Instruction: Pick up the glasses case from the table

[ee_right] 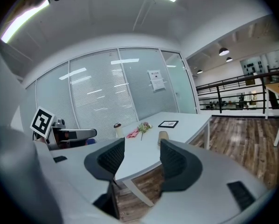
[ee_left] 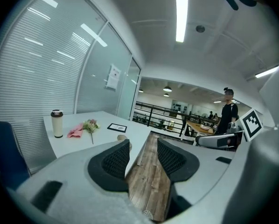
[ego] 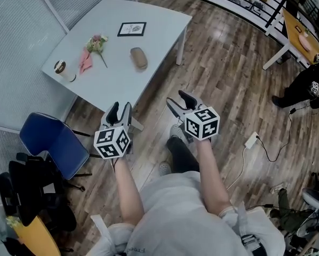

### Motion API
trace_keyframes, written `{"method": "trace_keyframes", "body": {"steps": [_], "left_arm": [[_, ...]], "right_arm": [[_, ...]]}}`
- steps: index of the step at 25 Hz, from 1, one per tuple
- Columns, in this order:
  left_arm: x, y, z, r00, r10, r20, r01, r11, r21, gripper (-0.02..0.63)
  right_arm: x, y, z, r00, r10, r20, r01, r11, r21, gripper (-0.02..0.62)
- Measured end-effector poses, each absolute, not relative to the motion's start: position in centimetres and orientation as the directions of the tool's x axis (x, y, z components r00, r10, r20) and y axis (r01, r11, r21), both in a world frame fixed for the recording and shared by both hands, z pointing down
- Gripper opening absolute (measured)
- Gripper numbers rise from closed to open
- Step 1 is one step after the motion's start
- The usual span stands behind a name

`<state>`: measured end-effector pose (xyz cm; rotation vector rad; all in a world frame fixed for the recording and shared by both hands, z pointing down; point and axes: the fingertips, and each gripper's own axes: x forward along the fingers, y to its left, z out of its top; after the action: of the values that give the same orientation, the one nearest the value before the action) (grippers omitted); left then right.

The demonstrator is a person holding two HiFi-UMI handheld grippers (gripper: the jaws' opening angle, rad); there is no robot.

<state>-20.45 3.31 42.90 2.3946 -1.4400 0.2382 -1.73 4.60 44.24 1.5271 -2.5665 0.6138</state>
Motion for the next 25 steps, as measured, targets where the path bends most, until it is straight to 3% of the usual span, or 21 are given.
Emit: {"method": "trace_keyframes", "body": {"steps": [16, 25], "left_arm": [[-18.2, -12.2, 46.0, 0.424, -0.815, 0.394, -0.905, -0.361, 0.226, 0.172], [-15.8, -22.7, 46.2, 0.383, -0.844, 0.376, -0.915, -0.293, 0.276, 0.172]], "right_arm": [[1.2, -12.7, 47.3, -0.532, -0.780, 0.331, -0.836, 0.418, -0.356, 0.222], [5.0, -23.7, 48.3, -0.550, -0.754, 0.359, -0.829, 0.439, -0.347, 0.222]]}}
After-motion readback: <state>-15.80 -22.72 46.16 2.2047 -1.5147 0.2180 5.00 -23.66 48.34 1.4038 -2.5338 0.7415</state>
